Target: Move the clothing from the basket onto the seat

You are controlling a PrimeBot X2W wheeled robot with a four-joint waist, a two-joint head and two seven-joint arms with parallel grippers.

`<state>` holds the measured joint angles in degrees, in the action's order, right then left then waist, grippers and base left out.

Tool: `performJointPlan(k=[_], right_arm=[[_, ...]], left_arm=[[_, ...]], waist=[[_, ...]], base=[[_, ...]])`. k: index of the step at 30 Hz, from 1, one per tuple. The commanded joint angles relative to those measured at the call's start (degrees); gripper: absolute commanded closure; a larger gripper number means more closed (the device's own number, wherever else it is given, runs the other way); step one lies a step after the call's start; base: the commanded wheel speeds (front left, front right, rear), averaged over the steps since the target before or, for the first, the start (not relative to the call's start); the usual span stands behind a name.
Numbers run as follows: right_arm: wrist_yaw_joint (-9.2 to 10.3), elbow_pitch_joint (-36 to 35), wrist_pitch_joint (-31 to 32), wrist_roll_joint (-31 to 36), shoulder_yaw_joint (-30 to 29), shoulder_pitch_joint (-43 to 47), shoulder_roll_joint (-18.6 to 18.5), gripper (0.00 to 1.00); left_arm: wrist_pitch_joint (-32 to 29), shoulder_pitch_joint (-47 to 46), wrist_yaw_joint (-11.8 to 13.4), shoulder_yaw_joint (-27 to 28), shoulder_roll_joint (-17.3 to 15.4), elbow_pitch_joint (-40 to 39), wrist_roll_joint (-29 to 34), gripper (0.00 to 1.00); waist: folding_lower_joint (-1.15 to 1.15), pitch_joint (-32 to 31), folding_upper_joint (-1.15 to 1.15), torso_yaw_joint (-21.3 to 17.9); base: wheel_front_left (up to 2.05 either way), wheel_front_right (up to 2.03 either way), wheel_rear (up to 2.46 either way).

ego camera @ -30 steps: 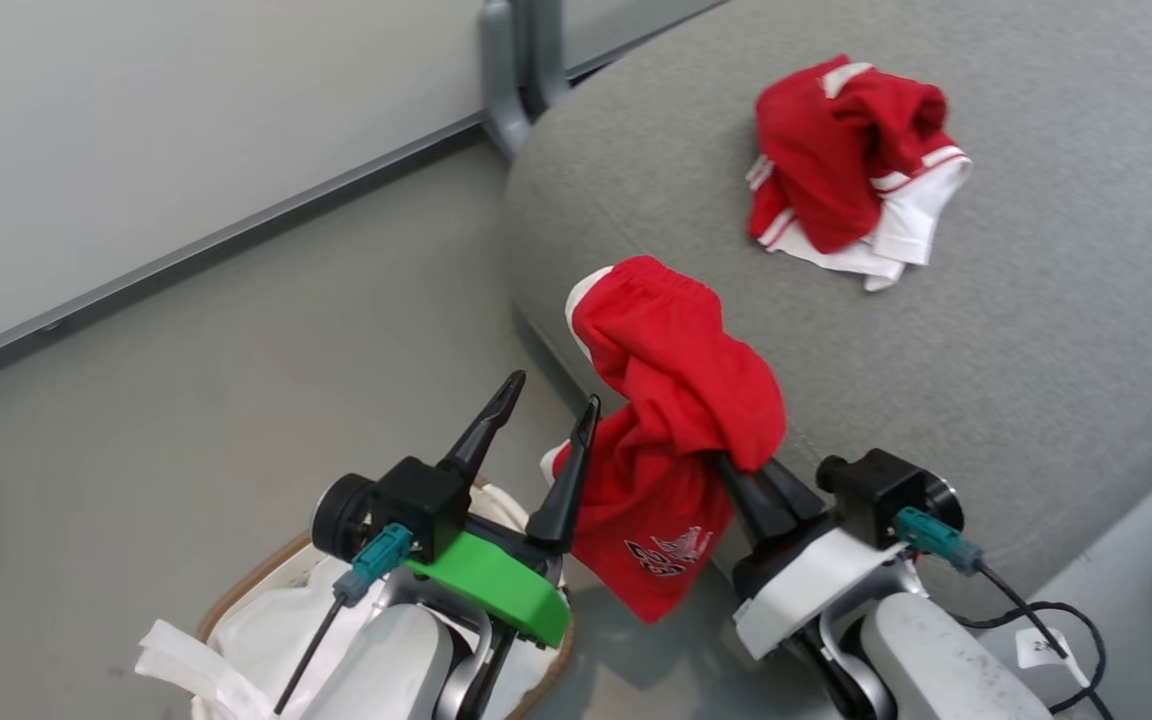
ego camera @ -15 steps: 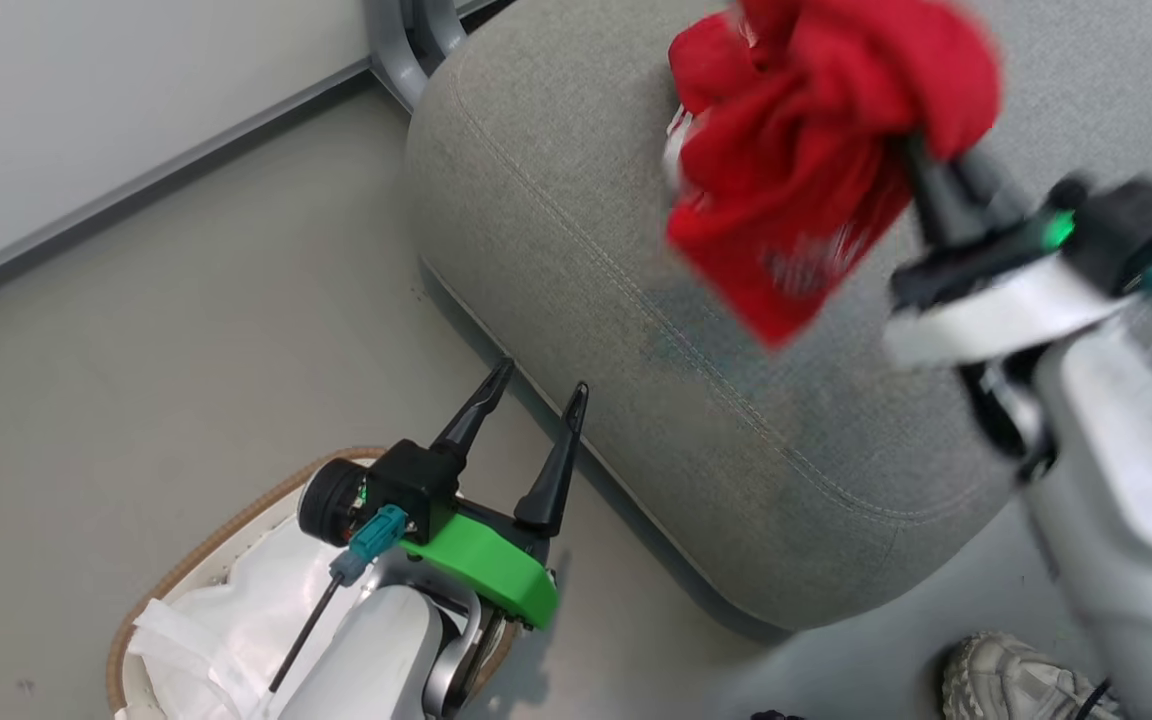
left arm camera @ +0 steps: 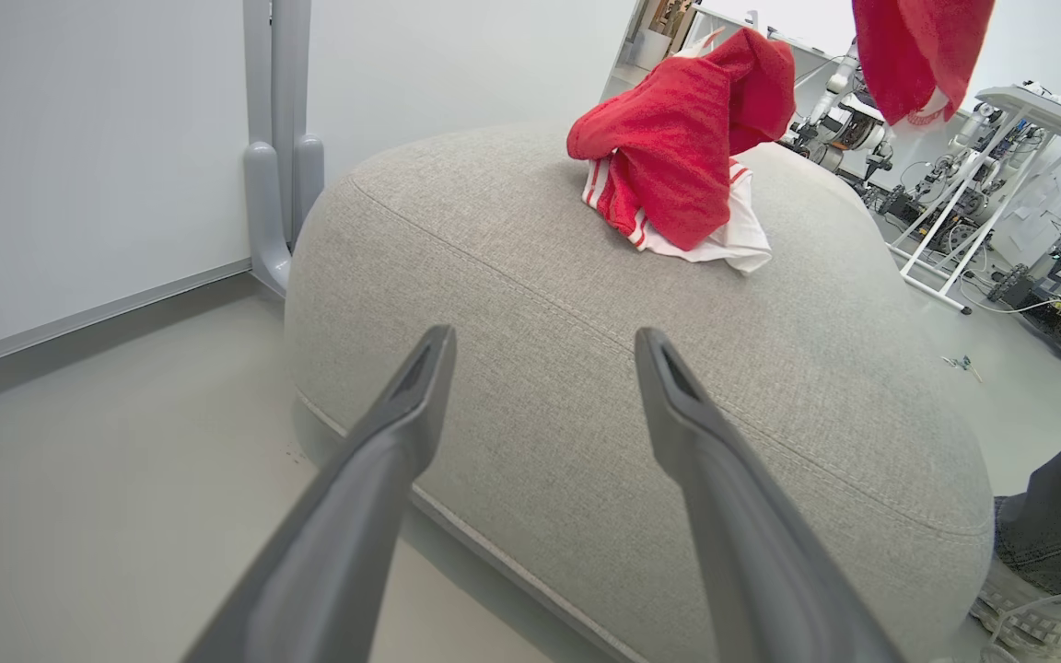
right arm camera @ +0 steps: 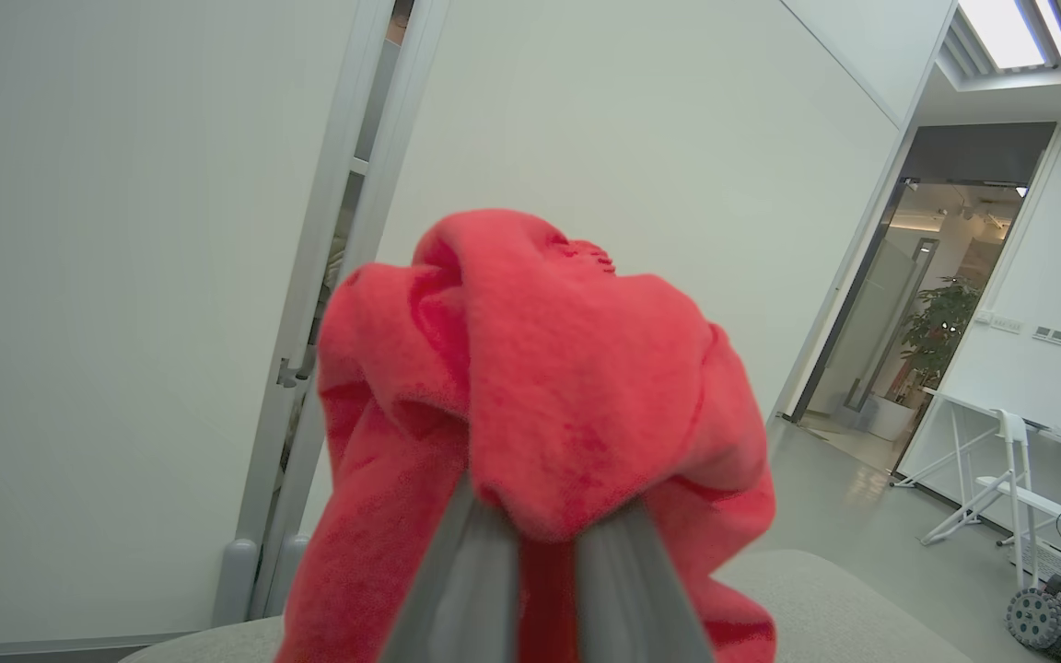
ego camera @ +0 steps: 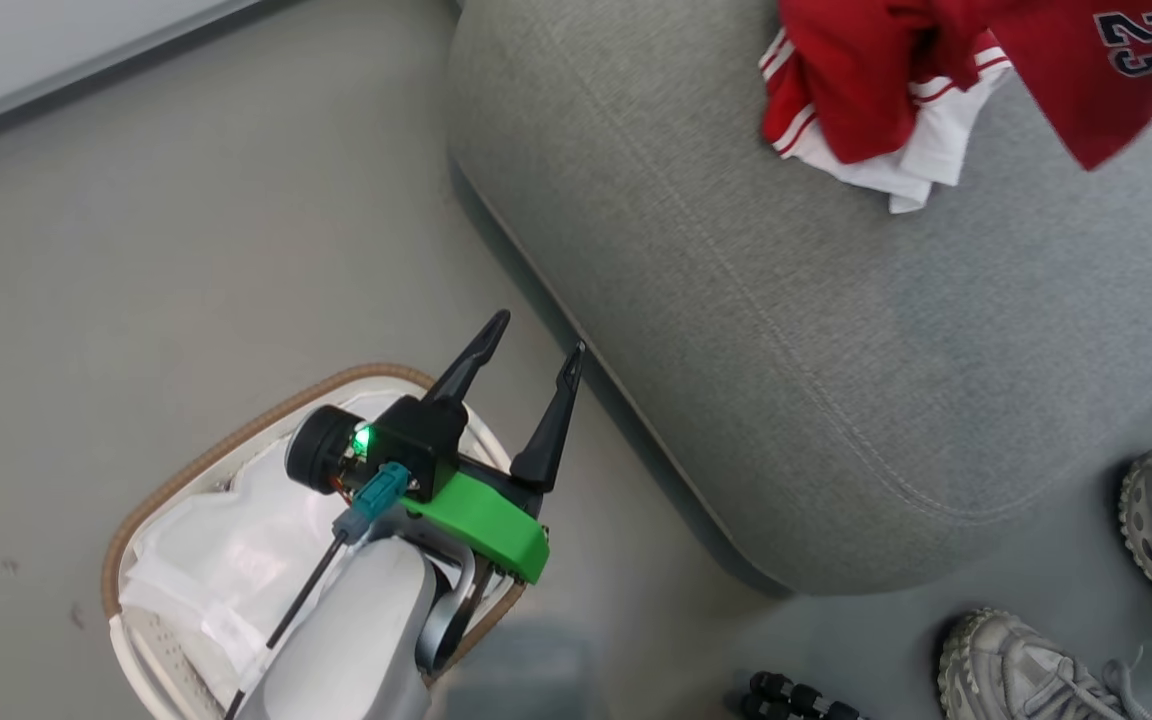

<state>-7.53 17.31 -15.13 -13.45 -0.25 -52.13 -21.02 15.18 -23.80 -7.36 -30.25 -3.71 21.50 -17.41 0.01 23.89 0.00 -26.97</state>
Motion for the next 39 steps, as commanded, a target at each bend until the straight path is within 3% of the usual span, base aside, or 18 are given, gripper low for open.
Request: performJointPlan(k=[1,8,20,30,32,33,39], right_arm=[[0.08,0.53,-0.01,0.70,-0.87,-1.05,-0.04,1.00],[0.08,6.78,-0.01,3.64,-5.73,-0.57,0.72,1.00],[0.08,26.07,0.00,0.10,-4.02,2.57,3.87,1.00],[0.08,27.33,0.01,1.29,-8.37,4.00,4.50,1.00],[0.08,26.63,0.01,2.14,-9.46,4.58,4.64,0.60],[0.08,26.17,0.00,2.55,-9.94,5.12,4.75,0.00],[0.08,22.85,0.00,4.24,-11.82,9.96,5.57,0.00]], left_arm=[[-0.05,-1.56,-0.20,-0.04,-0.64,0.14,0.50,0.00],[-0.05,-4.67,-0.20,-0.66,-0.55,0.22,1.74,0.00],[-0.05,-6.16,-0.20,0.08,-0.25,1.01,2.68,0.00],[-0.05,-5.03,-0.20,1.50,-0.18,0.73,2.56,0.00],[-0.05,-4.53,-0.20,1.76,-0.06,0.59,2.21,0.00],[-0.05,-4.24,-0.20,1.92,-0.01,0.51,2.05,0.00],[-0.05,-1.81,-0.20,4.05,0.26,-0.31,0.62,0.00]], waist=[[-0.01,4.56,0.00,3.93],[-0.01,9.67,0.00,7.58],[-0.01,15.83,0.00,10.49],[-0.01,13.87,0.00,10.56],[-0.01,12.49,0.00,10.48],[-0.01,11.75,0.00,10.48],[-0.01,6.55,0.00,10.55]], base=[[0.00,0.00,0.00],[0.00,0.00,0.00],[0.00,0.00,0.00],[0.00,0.00,0.00],[0.00,0.00,0.00],[0.00,0.00,0.00],[0.00,0.00,0.00]])
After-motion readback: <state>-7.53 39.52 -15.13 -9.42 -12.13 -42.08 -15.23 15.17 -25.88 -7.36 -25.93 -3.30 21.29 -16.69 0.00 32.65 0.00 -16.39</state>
